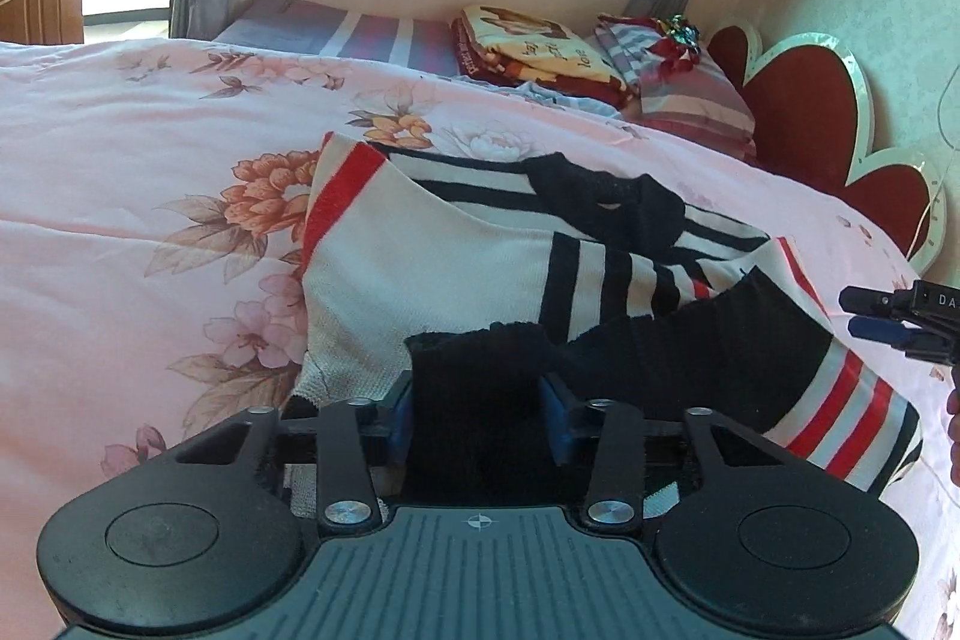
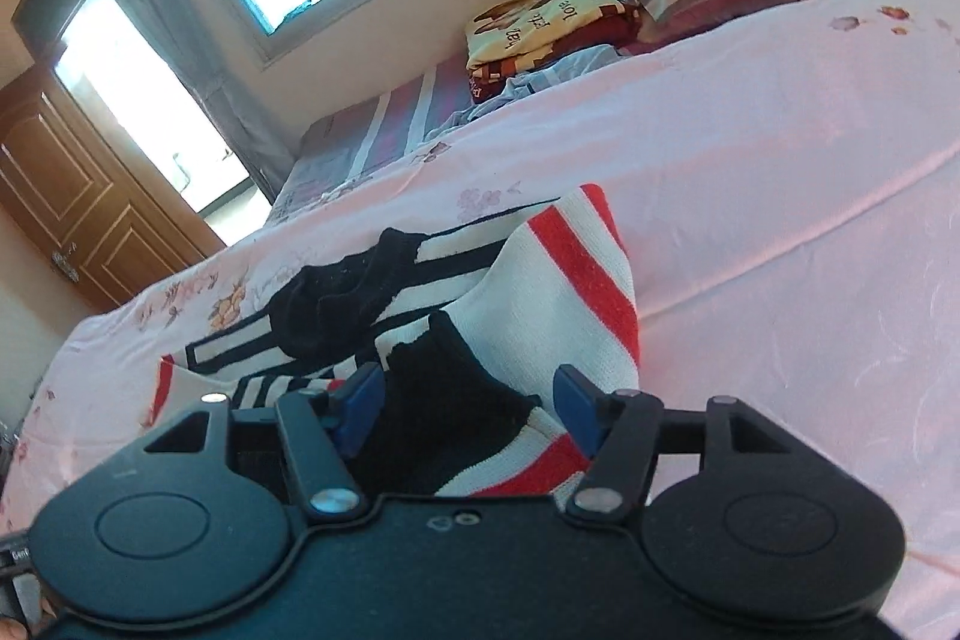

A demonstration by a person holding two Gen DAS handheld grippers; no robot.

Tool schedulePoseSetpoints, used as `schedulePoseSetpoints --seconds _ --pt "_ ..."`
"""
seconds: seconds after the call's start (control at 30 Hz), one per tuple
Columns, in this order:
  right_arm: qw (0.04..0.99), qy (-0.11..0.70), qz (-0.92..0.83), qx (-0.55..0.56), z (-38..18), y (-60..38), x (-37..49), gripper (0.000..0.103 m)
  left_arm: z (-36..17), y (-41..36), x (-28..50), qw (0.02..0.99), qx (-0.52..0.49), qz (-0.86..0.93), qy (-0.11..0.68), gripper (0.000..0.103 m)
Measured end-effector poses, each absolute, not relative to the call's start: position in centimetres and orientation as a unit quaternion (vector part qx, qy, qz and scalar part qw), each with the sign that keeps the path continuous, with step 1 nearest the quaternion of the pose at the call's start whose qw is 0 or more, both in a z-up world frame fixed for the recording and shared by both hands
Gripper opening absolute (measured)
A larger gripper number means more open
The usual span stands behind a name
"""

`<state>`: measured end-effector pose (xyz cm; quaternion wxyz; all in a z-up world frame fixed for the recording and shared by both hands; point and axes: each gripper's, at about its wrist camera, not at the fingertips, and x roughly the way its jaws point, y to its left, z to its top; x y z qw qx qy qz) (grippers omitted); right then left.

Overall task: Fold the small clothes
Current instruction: 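Lift the hem and carry it over the body toward the collar with both grippers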

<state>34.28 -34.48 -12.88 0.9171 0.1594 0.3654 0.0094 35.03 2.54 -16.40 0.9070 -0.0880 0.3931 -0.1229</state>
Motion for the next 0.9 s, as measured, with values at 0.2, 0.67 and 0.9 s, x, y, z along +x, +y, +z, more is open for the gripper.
schedulePoseSetpoints --seconds 0.2,0.67,0.9 --pt "0.923 0.374 0.022 0.087 -13.9 -32.6 36.5 0.06 -16.4 1.4 34.0 0.912 -0.065 -0.129 0.384 0.011" --pt "0.951 0.307 0.031 0.026 -10.4 -31.0 36.2 0.01 -10.1 0.4 35.3 0.957 -0.036 -0.105 0.266 0.009" --pt "0.948 0.313 -0.011 0.064 -11.2 -33.3 40.7 0.009 -11.5 -0.9 43.8 0.956 -0.032 -0.072 0.281 0.009"
